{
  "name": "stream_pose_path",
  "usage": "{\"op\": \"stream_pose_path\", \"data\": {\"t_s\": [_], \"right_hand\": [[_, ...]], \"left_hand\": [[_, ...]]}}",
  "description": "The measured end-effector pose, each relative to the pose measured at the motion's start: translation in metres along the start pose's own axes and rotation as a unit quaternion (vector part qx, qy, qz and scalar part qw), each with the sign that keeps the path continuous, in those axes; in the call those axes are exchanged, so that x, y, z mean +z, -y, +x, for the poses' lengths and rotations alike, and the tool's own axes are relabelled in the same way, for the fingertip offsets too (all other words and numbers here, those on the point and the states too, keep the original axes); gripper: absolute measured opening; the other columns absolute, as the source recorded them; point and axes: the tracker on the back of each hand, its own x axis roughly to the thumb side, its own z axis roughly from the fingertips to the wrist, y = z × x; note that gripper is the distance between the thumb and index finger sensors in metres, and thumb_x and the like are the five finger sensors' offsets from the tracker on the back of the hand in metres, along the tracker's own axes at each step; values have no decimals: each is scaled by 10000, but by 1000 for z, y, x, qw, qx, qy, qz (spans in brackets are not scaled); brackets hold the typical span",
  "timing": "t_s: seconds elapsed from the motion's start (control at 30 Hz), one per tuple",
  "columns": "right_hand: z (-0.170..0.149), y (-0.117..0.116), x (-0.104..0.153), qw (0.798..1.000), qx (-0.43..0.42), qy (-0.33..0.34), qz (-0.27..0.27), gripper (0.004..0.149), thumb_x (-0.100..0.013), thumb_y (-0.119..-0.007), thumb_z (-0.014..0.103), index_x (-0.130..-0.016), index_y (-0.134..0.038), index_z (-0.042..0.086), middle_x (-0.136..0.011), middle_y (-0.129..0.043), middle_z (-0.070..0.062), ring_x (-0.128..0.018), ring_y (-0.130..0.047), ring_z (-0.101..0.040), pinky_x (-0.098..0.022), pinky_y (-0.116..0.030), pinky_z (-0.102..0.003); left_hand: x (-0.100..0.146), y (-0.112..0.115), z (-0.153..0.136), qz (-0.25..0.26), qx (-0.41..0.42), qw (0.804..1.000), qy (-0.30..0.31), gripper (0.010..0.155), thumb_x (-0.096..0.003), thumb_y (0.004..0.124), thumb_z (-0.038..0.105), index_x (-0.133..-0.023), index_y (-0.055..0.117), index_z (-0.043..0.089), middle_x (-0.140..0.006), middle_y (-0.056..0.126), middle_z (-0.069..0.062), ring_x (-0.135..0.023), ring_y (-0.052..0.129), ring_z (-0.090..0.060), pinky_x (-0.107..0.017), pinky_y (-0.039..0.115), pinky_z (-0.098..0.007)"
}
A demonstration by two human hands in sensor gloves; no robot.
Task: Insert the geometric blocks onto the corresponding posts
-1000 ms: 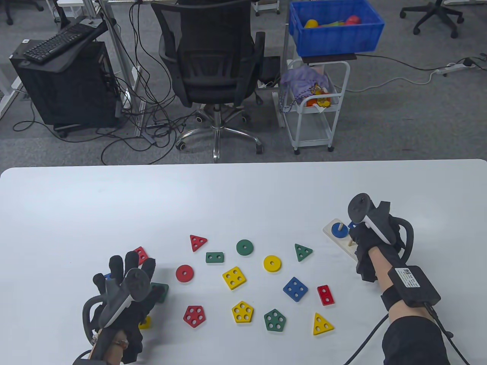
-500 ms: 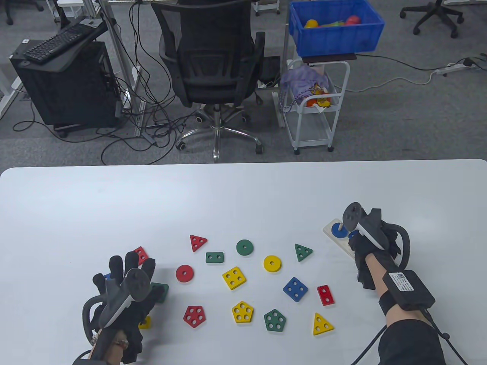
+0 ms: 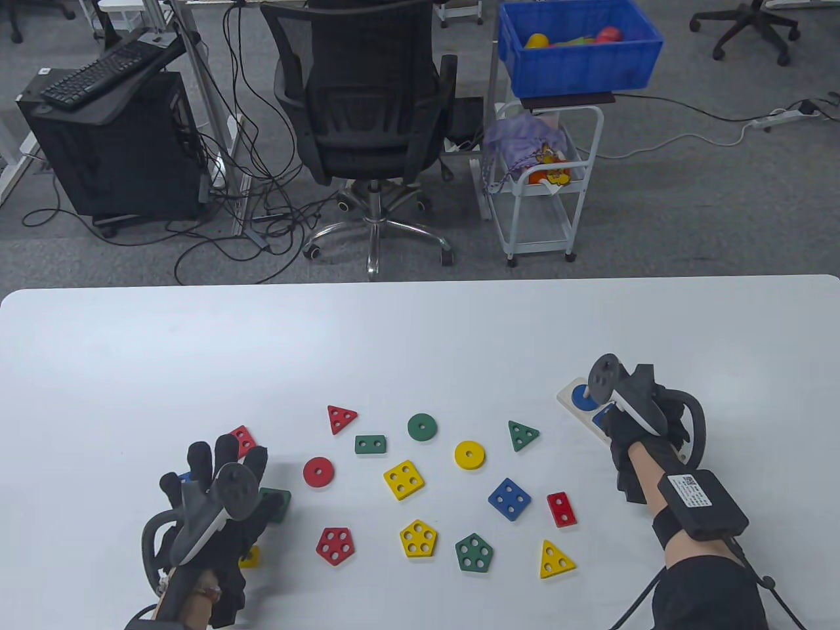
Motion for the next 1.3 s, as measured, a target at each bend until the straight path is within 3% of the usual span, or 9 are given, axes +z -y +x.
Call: {"op": "stream_pose_path", "data": {"t_s": [0.23,0.43,0.7,0.9,1.3], "right_hand": [[4,4,45,993,-25,119,-10,651,-401,-909,368,-982,-645,239,-1011,-733,-81,-813,-836,-361,-583,-711,-603],[15,-18,88,969,-27,244,39,616,-407,-904,350,-966,-660,265,-1003,-757,-51,-815,-866,-344,-583,-719,-607],[17,-51,111,956,-8,275,101,686,-403,-900,376,-1004,-583,287,-1066,-672,-32,-918,-804,-370,-631,-662,-659],[23,-63,116,957,8,280,69,675,-396,-902,369,-990,-588,299,-1058,-669,-17,-931,-753,-378,-627,-665,-634],[27,-64,119,955,12,296,8,629,-371,-900,397,-943,-665,279,-975,-778,-15,-832,-856,-328,-612,-687,-635]], "left_hand": [[0,0,0,0,0,1000,0,774,-340,523,763,-1043,244,599,-1169,3,220,-1125,-13,-194,-800,102,-603],[0,1,1,-1,-2,1000,3,773,-340,521,764,-1043,244,600,-1169,3,220,-1124,-14,-195,-800,101,-603],[0,2,2,-4,-5,1000,5,772,-340,522,763,-1043,247,599,-1170,5,221,-1125,-12,-196,-800,103,-604],[0,3,3,-8,-9,1000,6,772,-341,521,763,-1044,248,598,-1169,5,220,-1124,-13,-195,-800,103,-603],[0,4,5,-10,-10,1000,7,770,-342,521,762,-1044,250,598,-1169,6,219,-1124,-12,-196,-800,102,-603]]}}
